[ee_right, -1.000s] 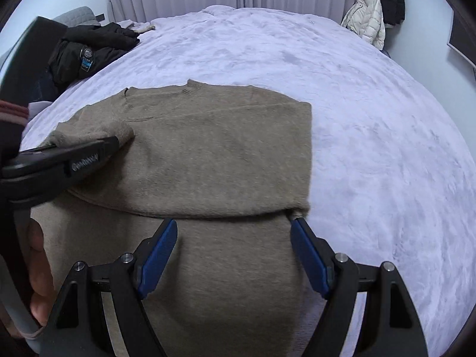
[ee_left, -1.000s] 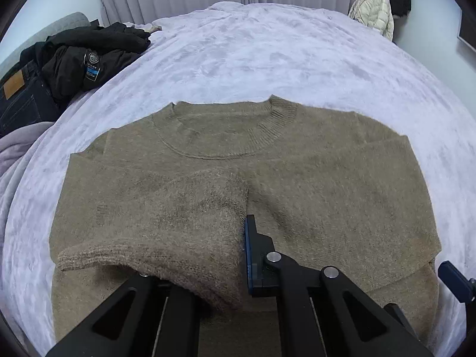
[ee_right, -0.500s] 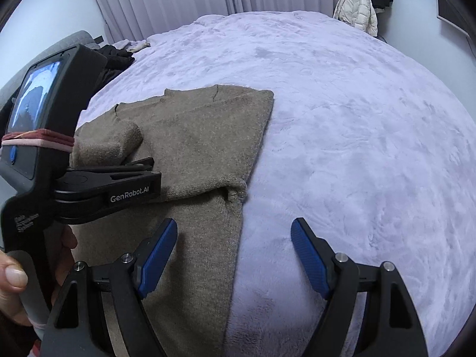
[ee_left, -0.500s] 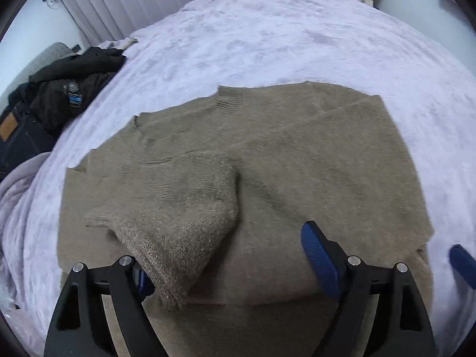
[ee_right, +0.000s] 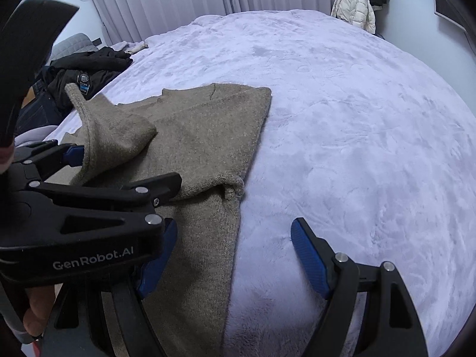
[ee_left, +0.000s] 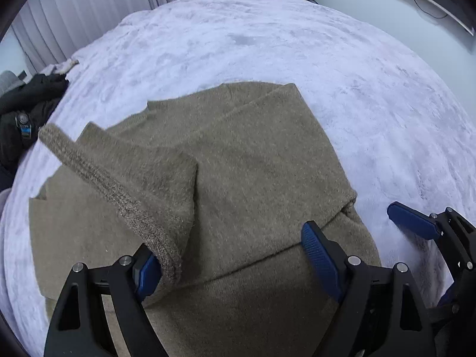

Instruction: Fold small clothes

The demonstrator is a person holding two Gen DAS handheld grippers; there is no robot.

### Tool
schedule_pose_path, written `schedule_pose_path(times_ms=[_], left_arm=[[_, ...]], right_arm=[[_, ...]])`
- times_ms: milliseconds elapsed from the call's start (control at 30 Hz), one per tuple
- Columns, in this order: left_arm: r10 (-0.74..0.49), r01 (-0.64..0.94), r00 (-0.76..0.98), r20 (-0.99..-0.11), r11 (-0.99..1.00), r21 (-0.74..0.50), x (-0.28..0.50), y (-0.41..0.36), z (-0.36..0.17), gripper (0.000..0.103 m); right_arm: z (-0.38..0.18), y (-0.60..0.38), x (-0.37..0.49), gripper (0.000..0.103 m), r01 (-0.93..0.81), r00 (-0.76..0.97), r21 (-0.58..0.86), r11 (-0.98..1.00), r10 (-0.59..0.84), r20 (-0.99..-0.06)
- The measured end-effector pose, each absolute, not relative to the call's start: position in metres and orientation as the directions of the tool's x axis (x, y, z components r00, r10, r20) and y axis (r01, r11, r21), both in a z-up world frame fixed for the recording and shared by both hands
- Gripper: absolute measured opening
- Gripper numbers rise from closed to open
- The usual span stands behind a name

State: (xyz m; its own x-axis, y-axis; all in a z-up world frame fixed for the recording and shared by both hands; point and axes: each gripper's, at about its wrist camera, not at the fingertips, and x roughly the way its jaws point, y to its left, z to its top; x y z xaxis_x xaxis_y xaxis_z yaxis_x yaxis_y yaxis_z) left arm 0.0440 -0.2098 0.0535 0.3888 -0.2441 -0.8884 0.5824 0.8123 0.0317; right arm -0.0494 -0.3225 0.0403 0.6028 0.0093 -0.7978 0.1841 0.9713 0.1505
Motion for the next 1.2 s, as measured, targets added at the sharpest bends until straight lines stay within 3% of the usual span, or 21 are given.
schedule_pose_path(times_ms=[267,533,733,867,1000,1100,1200], left_arm=[[-0.324,0.627,0.439,-0.838,0.778,0.027,0.035,-0.193,0.073,0.086],[-0.349,0.725,0.437,-0.829,0.682,0.094,0.011,-0.253,0.072,0.086],[-0.38,0.72,0.402,-0.833,0.693,0.031,0.009,-0.225,0.075,0.086],[-0.407,0.618,0.422,-0.81,0.783,-0.071,0.033,-0.149,0.082,0.086],[-0.288,0.417,0.471,-0.834,0.906,-0.078,0.075,-0.062,0.064,0.086],[-0.27,0.266,0.467,-0.842,0.951,-0.158,0.097,0.007,0.05,0.086],[-0.167,0.117,0.44,-0.882,0.985,-0.128,0.113,0.059,0.023,0.086]], right_arm=[[0.037,-0.323,-0.049,0.081,0.178,0.598,0.13,0.975,-0.003,-0.802],[0.037,-0.331,-0.059,0.081,0.204,0.599,0.145,0.968,-0.006,-0.801],[0.038,-0.334,-0.068,0.081,0.191,0.596,0.133,0.973,-0.007,-0.803],[0.045,-0.337,-0.064,0.081,0.192,0.617,0.163,0.968,0.01,-0.787],[0.053,-0.335,-0.049,0.081,0.196,0.627,0.163,0.967,0.004,-0.779],[0.063,-0.325,-0.039,0.081,0.195,0.636,0.138,0.971,-0.019,-0.772],[0.074,-0.309,-0.031,0.081,0.16,0.655,0.123,0.979,-0.012,-0.756]])
